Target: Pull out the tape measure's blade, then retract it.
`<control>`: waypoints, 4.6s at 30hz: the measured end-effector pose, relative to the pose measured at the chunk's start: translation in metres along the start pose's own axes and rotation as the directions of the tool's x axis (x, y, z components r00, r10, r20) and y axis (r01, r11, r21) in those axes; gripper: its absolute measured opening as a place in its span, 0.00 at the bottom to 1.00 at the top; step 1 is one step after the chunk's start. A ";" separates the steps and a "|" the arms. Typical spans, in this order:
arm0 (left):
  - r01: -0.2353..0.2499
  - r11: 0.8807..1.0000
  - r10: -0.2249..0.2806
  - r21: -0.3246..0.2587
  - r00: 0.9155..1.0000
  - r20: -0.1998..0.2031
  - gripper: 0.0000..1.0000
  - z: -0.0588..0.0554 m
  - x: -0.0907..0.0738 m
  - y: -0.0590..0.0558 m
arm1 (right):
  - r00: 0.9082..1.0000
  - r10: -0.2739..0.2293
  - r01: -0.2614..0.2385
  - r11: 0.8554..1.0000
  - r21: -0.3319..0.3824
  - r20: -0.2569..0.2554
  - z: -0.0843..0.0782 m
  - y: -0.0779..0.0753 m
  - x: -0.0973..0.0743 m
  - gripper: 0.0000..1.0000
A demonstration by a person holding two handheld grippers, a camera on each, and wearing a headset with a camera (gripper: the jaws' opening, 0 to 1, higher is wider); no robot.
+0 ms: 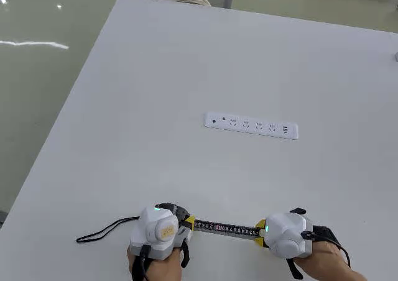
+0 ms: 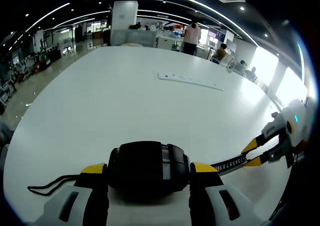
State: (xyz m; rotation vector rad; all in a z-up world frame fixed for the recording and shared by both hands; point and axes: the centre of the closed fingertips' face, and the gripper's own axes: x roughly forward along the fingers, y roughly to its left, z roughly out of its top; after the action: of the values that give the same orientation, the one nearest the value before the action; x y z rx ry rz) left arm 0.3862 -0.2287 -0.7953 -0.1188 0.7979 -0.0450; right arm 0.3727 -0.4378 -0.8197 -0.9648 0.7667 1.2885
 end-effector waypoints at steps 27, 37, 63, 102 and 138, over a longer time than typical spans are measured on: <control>0.003 1.000 -0.003 0.001 1.000 -0.007 0.62 0.000 -0.002 0.000 | 0.999 0.026 -0.025 0.999 -0.023 0.038 0.038 0.001 0.016 0.13; 0.004 1.000 -0.004 0.002 1.000 -0.009 0.62 0.000 -0.001 0.000 | 0.998 0.037 -0.036 0.999 -0.028 0.050 0.051 0.002 0.024 0.13; 0.007 1.000 -0.007 0.005 1.000 -0.017 0.62 -0.001 -0.001 -0.001 | 0.996 0.059 -0.059 0.998 -0.004 0.062 0.071 0.005 0.035 0.13; 0.006 1.000 -0.006 0.007 1.000 -0.022 0.62 -0.001 -0.001 0.000 | 0.992 0.079 -0.081 0.997 0.020 0.100 0.111 0.007 0.053 0.13; 0.004 1.000 -0.004 0.014 1.000 -0.023 0.61 -0.001 -0.001 -0.001 | 0.991 0.088 -0.091 0.996 0.026 0.104 0.128 0.007 0.063 0.13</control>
State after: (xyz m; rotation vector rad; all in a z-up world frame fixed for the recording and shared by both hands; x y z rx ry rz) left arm 0.3847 -0.2293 -0.7953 -0.1063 0.8198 -0.0559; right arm 0.3678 -0.2953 -0.8236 -0.8409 0.7550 1.3892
